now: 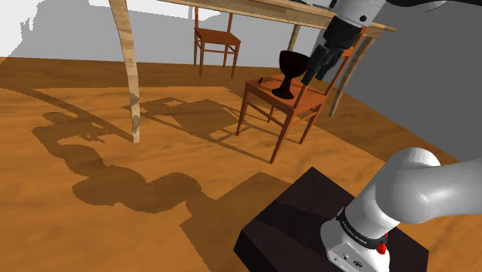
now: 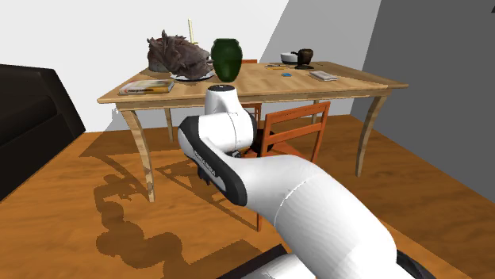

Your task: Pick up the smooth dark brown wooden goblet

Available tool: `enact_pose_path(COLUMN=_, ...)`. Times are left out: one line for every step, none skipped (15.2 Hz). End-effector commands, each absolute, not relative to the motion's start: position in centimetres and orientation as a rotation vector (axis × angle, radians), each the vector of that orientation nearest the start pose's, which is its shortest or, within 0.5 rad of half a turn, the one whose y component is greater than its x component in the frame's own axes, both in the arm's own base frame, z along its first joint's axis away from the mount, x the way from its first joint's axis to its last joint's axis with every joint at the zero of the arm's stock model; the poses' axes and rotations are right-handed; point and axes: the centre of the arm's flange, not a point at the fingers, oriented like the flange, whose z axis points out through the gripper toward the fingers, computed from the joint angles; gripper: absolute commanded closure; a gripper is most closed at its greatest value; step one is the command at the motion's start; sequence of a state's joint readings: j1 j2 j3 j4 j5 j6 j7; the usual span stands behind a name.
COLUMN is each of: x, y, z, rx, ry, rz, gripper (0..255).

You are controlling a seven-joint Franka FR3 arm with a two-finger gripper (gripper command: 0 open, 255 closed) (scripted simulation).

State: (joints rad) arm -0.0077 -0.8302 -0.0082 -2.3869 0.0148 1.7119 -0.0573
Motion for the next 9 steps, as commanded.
enact_pose_path(x=30.9, y=-0.4, z=60.3, rx=-3.116, ry=-0.067, rz=-0.243, gripper=0)
enact_pose_path(x=31.8, y=-1.3, z=60.3, rx=-3.120, ry=-0.065, rz=-0.245, gripper=0)
enact_pose_path(x=32.7, y=-2.2, z=60.2, rx=-3.124, ry=-0.063, rz=-0.246, gripper=0)
enact_pose_path(x=33.6, y=-3.1, z=60.2, rx=-3.128, ry=-0.061, rz=-0.247, gripper=0)
enact_pose_path(x=34.5, y=-4.0, z=60.2, rx=-3.132, ry=-0.059, rz=-0.248, gripper=0)
enact_pose_path(x=35.4, y=-4.9, z=60.1, rx=-3.137, ry=-0.057, rz=-0.249, gripper=0)
enact_pose_path(x=36.3, y=-5.8, z=60.1, rx=-3.141, ry=-0.055, rz=-0.251, gripper=0)
enact_pose_path(x=37.2, y=-6.7, z=60.1, rx=-3.145, ry=-0.053, rz=-0.252, gripper=0)
enact_pose_path(x=38.1, y=-7.5, z=60.1, rx=-3.149, ry=-0.051, rz=-0.253, gripper=0)
